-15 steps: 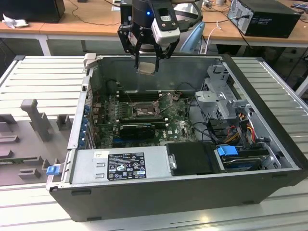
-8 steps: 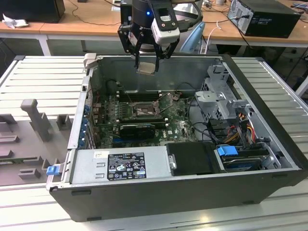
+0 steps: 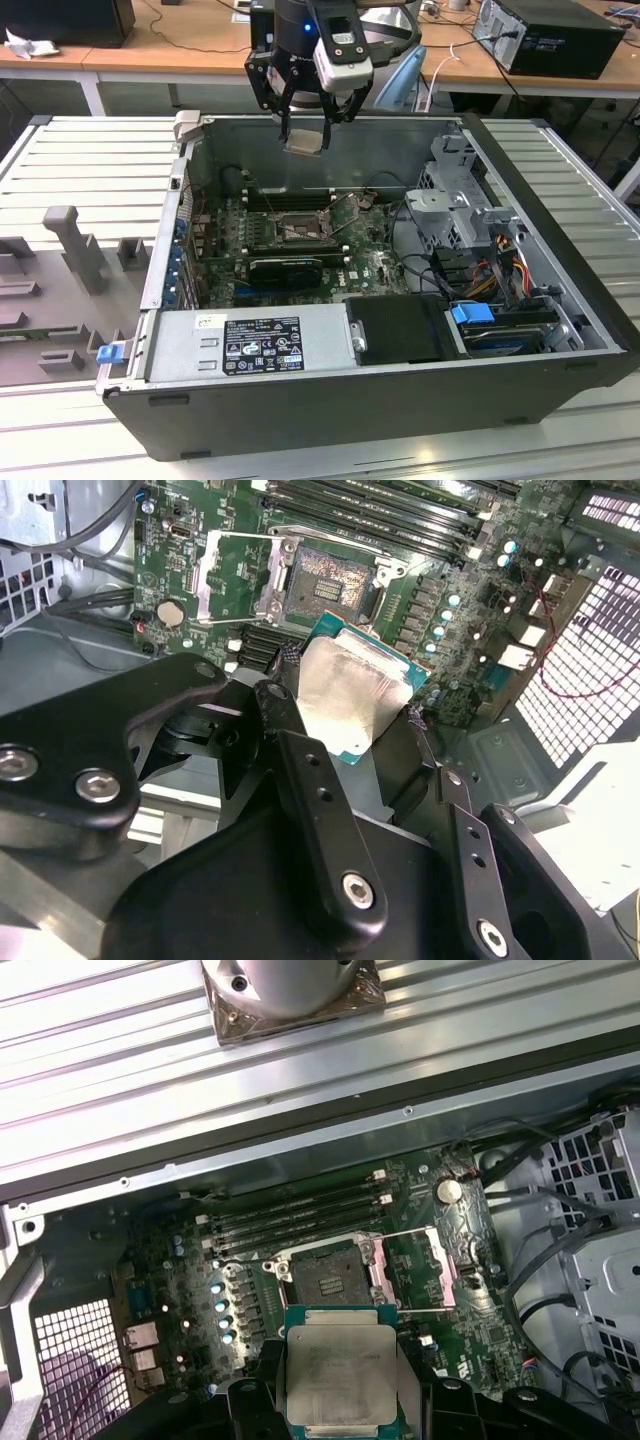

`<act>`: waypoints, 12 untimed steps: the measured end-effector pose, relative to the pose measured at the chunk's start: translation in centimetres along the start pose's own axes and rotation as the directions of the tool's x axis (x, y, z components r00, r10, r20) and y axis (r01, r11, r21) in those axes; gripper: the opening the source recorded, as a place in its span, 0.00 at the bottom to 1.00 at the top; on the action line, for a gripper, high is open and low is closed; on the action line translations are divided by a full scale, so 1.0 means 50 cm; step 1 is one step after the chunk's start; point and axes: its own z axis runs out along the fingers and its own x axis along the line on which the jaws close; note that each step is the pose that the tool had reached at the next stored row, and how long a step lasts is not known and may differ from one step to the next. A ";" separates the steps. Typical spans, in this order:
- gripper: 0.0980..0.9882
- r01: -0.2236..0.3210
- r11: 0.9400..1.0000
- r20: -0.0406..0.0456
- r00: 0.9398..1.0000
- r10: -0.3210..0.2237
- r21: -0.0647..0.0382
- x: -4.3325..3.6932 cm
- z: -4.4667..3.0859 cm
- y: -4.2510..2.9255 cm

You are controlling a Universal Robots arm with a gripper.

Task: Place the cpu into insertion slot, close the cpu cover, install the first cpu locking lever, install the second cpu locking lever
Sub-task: 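Place the cpu into insertion slot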

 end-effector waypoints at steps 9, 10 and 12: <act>0.49 -0.013 1.000 0.001 1.000 0.013 0.000 0.000 0.000 0.000; 0.49 -0.014 1.000 0.001 1.000 0.014 0.000 0.000 0.000 0.000; 0.49 -0.019 1.000 0.002 1.000 0.019 0.000 0.000 0.000 0.000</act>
